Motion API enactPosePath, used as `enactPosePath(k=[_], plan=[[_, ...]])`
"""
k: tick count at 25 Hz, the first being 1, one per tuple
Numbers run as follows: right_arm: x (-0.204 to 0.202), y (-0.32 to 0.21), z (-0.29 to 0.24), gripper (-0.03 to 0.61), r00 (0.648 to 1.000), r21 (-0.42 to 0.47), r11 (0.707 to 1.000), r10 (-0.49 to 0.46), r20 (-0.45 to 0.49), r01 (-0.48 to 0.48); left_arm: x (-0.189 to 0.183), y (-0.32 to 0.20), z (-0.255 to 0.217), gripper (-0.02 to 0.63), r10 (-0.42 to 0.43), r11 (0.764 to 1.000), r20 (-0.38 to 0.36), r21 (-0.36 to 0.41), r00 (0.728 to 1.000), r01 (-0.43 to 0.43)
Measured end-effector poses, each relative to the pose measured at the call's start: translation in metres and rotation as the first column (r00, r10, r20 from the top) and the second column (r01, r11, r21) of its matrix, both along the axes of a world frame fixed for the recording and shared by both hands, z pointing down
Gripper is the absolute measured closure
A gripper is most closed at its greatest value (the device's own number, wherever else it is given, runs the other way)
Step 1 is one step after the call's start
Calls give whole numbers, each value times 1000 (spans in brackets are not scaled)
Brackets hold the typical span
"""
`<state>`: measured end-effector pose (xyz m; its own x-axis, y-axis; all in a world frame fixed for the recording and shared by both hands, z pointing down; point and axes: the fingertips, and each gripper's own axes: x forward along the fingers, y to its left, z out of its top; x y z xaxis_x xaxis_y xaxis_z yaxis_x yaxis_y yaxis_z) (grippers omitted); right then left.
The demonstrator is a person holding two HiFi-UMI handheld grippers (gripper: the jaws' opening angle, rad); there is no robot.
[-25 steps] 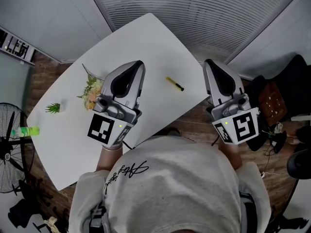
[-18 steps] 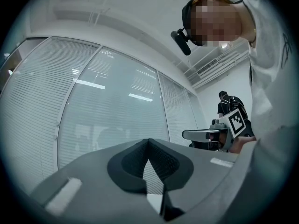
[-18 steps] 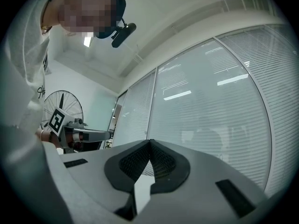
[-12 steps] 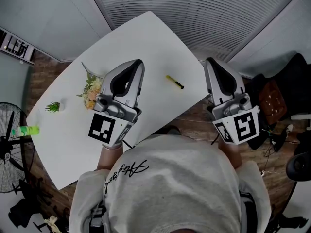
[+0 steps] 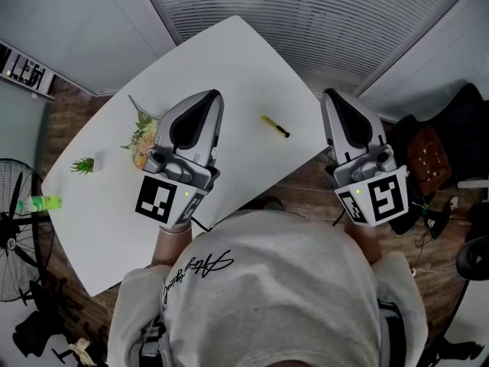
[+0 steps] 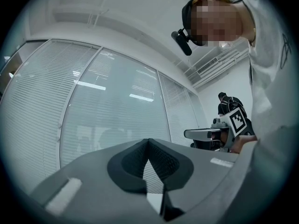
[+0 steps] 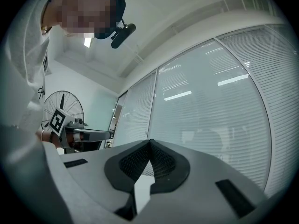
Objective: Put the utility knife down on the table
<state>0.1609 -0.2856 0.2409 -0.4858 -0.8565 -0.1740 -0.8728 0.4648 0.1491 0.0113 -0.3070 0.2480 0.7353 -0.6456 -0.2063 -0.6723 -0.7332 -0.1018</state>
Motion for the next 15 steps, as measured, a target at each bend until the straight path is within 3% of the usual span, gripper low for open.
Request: enactPosePath(k=[15], plan=[[-2, 6, -4, 578, 1000, 17, 1000, 8, 9, -8, -4, 5, -1, 621, -4, 1000, 0, 3, 1000, 4]])
